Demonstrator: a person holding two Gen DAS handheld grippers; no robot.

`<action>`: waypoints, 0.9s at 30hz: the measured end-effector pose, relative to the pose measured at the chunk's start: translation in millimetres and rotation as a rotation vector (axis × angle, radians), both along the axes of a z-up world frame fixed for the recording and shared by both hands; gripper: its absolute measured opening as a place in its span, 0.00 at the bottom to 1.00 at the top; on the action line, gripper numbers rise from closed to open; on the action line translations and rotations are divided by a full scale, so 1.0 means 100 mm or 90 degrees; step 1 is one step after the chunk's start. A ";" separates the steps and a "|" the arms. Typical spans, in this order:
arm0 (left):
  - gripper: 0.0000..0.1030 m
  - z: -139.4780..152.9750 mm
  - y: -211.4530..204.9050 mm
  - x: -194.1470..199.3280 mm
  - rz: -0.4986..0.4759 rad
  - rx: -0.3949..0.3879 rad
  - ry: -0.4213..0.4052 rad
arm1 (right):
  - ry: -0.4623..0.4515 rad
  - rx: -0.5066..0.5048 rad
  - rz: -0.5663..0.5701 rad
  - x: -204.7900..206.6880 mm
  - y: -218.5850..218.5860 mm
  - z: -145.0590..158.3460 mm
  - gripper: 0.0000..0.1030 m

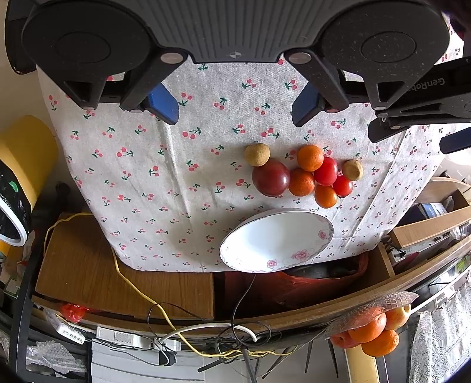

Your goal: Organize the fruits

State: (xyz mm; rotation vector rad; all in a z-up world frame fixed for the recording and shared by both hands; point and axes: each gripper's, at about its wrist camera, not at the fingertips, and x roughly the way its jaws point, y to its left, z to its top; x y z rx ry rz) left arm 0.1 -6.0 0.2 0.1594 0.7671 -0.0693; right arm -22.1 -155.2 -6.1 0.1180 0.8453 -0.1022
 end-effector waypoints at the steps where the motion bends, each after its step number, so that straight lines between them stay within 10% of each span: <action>1: 1.00 0.00 0.00 0.00 -0.001 0.000 0.000 | 0.001 0.001 0.000 0.01 -0.01 0.00 0.78; 27: 1.00 -0.12 -0.03 0.42 -0.141 0.020 0.017 | 0.060 0.026 0.107 0.55 -0.05 -0.16 0.51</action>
